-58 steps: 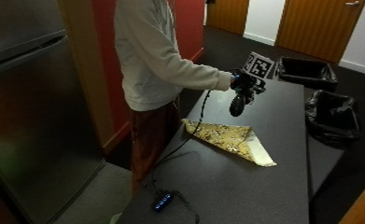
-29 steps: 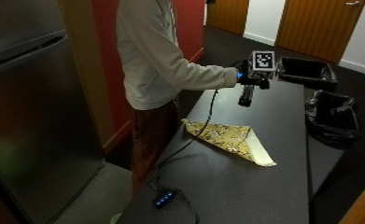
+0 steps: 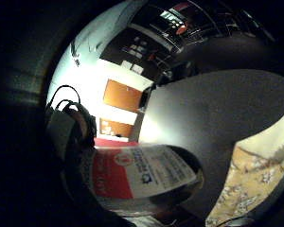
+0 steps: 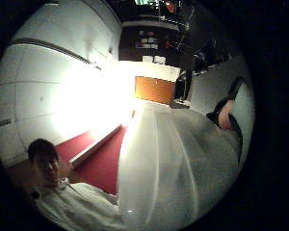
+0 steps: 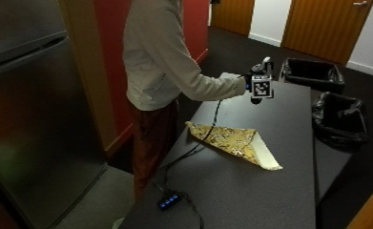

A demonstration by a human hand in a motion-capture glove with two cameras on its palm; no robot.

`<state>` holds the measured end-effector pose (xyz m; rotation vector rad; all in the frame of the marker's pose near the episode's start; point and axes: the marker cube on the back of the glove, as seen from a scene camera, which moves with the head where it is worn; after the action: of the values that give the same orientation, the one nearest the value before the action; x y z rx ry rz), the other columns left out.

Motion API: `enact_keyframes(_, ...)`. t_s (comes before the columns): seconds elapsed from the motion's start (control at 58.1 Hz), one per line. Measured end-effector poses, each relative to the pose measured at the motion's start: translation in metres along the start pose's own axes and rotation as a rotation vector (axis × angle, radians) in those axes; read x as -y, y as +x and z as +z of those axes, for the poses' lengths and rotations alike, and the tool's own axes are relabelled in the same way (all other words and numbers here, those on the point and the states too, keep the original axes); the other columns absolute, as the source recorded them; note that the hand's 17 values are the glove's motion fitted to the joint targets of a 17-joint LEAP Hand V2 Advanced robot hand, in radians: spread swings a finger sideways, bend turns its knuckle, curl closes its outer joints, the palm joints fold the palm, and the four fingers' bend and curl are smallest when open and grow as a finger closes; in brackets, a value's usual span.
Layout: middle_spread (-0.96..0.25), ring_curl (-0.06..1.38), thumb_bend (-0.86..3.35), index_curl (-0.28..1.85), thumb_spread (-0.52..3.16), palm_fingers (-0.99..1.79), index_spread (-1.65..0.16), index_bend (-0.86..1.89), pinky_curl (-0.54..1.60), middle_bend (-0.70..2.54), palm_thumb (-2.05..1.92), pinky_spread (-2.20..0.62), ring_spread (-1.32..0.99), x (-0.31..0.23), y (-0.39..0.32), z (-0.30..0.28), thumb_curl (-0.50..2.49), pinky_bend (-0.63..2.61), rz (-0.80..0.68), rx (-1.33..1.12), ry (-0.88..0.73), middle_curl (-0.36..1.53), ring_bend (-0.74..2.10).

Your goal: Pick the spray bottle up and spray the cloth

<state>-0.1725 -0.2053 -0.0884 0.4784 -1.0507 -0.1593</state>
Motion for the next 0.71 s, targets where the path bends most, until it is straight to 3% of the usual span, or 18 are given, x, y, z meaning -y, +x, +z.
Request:
enact_keyframes(0.155,-0.15,0.45,-0.04,0.54,0.24,1.38,-0.17,0.36,0.38,0.56,0.94,-0.24,-0.20,0.000,0.000,0.039,0.79,0.38,0.022,0.219,0.025,0.49,0.60)
enact_keyframes(0.327,-0.14,0.44,-0.03,0.54,0.25,1.38,-0.17,0.35,0.38,0.57,0.94,-0.24,-0.20,-0.004,0.019,0.079,0.79,0.39,0.025,0.235,-0.038,0.49,0.60)
enact_keyframes(0.482,-0.14,0.44,-0.04,0.54,0.25,1.36,-0.17,0.36,0.38,0.55,0.94,-0.24,-0.19,-0.005,0.041,0.106,0.79,0.39,0.035,0.191,-0.129,0.49,0.58)
enact_keyframes(0.568,-0.13,0.44,-0.03,0.54,0.26,1.35,-0.17,0.36,0.38,0.53,0.94,-0.24,-0.19,0.005,0.069,0.120,0.79,0.39,0.044,0.037,-0.099,0.48,0.57)
enact_keyframes(0.706,-0.12,0.43,-0.04,0.54,0.27,1.33,-0.16,0.35,0.38,0.50,0.94,-0.24,-0.18,-0.014,0.063,0.126,0.79,0.39,0.075,0.132,-0.299,0.48,0.54)
